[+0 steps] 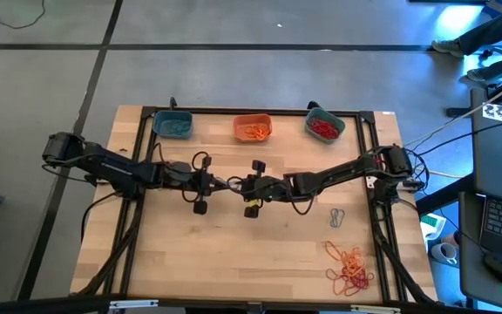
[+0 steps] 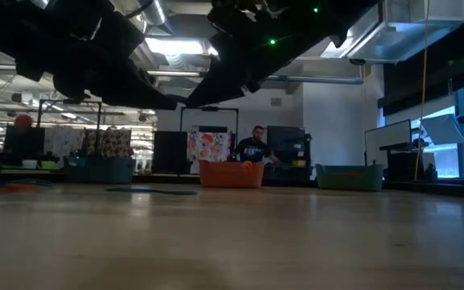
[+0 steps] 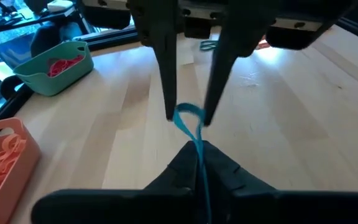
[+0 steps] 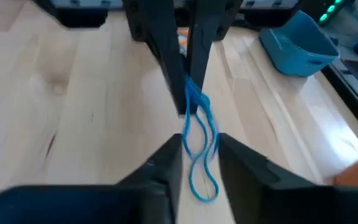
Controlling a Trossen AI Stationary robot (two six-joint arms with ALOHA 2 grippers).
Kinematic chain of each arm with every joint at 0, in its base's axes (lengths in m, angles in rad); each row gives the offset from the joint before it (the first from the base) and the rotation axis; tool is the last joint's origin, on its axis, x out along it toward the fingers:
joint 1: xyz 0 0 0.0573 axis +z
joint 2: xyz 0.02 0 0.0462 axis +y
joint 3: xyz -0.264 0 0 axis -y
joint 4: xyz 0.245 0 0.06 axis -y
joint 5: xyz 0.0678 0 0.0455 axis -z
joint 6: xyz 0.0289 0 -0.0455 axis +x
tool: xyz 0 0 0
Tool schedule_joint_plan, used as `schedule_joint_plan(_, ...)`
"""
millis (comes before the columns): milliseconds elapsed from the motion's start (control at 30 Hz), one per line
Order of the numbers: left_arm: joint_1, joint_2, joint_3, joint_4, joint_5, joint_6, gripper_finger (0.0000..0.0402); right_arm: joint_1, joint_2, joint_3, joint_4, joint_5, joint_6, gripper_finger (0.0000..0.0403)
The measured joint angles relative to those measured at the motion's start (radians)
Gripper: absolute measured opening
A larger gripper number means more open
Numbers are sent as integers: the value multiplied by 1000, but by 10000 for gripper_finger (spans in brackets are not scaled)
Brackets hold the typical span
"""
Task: Sort rubber bands into baskets
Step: Put the blue rubber band into the blue bin
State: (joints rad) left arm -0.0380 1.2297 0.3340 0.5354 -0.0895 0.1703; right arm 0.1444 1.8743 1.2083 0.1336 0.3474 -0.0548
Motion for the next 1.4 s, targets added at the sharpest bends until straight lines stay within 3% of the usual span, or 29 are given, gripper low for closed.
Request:
schedule_joint_plan(233, 0, -106, 1, -142, -158, -2, 8, 0, -107, 7, -246, -8, 52, 177)
schedule_joint_plan(400, 22, -253, 1, -316, -408, -9, 3, 0, -118, -7, -440, 16, 132, 187)
schedule_joint_plan(600, 175, -368, 1, -475, -726, -97, 8, 0, -119, -160, -395, 46, 247, 188)
schedule_joint_plan(833, 441, -349, 1, -522, -743, -170, 10, -1, -119, -322, -261, 133, 326, 188)
schedule_joint_plan(1033, 590, -305, 1, -526, -699, -211, 15, -2, -119, -344, -229, 150, 338, 188)
schedule_joint_plan(1267, 685, -242, 1, -526, -687, -223, 89, -1, -119, -344, -223, 148, 338, 188)
schedule_joint_plan(1400, 696, -245, 1, -528, -575, -224, 132, -1, -118, -344, -213, 146, 338, 188)
